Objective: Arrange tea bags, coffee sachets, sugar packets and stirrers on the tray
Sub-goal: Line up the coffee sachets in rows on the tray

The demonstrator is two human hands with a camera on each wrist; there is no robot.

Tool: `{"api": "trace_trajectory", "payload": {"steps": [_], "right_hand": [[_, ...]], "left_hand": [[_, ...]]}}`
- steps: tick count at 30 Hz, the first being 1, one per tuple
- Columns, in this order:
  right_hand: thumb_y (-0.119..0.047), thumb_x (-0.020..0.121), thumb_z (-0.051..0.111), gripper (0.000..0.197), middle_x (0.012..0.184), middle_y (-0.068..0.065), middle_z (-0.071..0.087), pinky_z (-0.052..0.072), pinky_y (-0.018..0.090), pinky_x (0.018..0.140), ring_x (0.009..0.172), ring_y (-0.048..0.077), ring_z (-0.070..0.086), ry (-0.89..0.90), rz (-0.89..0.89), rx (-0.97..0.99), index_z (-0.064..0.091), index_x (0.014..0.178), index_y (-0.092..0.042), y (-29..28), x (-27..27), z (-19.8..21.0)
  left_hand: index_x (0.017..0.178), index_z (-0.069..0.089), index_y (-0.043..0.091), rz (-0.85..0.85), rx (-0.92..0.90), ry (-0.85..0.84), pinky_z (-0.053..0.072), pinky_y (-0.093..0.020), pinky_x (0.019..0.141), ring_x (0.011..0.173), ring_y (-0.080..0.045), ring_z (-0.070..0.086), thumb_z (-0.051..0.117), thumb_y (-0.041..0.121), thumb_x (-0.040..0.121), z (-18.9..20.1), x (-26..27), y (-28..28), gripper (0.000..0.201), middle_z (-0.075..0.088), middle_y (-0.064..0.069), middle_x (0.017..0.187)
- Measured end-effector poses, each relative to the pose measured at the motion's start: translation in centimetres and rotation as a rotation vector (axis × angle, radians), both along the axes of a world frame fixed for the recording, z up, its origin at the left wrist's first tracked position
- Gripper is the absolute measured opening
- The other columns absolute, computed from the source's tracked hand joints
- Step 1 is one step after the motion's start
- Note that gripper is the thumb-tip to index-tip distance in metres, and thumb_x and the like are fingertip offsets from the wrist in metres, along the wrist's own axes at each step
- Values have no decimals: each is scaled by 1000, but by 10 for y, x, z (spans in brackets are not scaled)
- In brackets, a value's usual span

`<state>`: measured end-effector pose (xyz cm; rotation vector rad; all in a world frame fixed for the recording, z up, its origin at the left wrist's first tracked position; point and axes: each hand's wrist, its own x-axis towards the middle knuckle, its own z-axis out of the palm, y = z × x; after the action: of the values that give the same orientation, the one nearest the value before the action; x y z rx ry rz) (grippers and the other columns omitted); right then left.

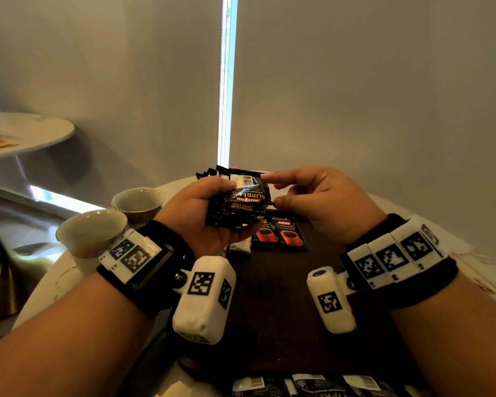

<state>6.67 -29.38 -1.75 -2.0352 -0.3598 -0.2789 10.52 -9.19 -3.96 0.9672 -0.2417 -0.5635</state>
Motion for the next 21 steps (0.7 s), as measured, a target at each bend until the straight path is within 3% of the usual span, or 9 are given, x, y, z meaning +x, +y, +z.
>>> {"api": "trace_trajectory", "payload": {"steps": [2, 5, 9, 11, 14, 16, 18, 20, 21], "right_hand": [[-20, 81, 77, 31, 89, 3, 69, 54, 62, 87, 89, 42, 66, 19, -4, 22, 76, 105, -41, 3, 4, -6], [-43, 66, 77, 40, 105, 13, 72, 54, 60, 91, 99, 42, 68, 36, 5, 91, 77, 105, -38, 5, 9, -13], [-30, 75, 78, 19, 100, 13, 75, 54, 60, 91, 97, 34, 71, -14, -23, 125, 80, 94, -29, 5, 11, -15], [-33, 73, 79, 18, 95, 13, 76, 55, 59, 89, 95, 34, 72, -42, -40, 112, 80, 91, -35, 5, 11, -16], [-15, 82, 77, 23, 93, 6, 76, 56, 56, 89, 95, 29, 72, -97, -62, 109, 80, 84, -38, 4, 11, -16], [-15, 83, 76, 25, 92, 5, 76, 56, 56, 88, 93, 29, 71, -131, -85, 110, 79, 81, -40, 5, 10, -16], [-20, 83, 77, 19, 87, 1, 75, 58, 48, 85, 90, 22, 71, -166, -138, 115, 77, 79, -38, 5, 10, -16], [-16, 86, 75, 15, 81, -6, 73, 56, 28, 72, 78, 5, 66, -181, -226, 174, 75, 81, -30, 2, 11, -17], [-14, 87, 74, 13, 81, -5, 73, 53, 23, 66, 73, 3, 64, -168, -268, 225, 73, 84, -26, 1, 13, -18]], "left_hand": [[129, 54, 1, -11, 5, -5, 61, -37, 61, 74, -26, 73, 56, 22, 79, 0, 0, 0, 55, 69, -19, 98], [121, 56, 1, -47, 23, -6, 61, -36, 61, 72, -25, 72, 55, 24, 79, 0, 0, 1, 48, 70, -18, 92], [126, 53, -3, -52, 45, 12, 60, -37, 59, 71, -27, 73, 56, 24, 80, -1, 0, 0, 54, 71, -20, 90], [129, 52, -3, -60, 49, 17, 60, -37, 59, 72, -27, 73, 56, 25, 80, -2, 0, -1, 57, 71, -20, 91], [128, 55, -1, -82, 45, 20, 60, -37, 59, 74, -26, 74, 55, 26, 81, -2, 2, -1, 55, 72, -20, 91], [128, 57, 1, -101, 50, 17, 61, -37, 61, 76, -25, 74, 53, 28, 83, -2, 3, 0, 53, 72, -19, 95], [133, 56, 6, -104, 40, 23, 61, -38, 63, 80, -25, 74, 53, 29, 84, -3, 5, 0, 55, 71, -17, 105], [132, 55, 16, -78, 22, 58, 61, -40, 64, 81, -27, 73, 55, 26, 82, -4, 8, 2, 50, 68, -16, 111], [126, 55, 21, -54, 19, 80, 60, -42, 64, 80, -27, 72, 56, 24, 82, -5, 11, 2, 45, 67, -15, 112]]}}
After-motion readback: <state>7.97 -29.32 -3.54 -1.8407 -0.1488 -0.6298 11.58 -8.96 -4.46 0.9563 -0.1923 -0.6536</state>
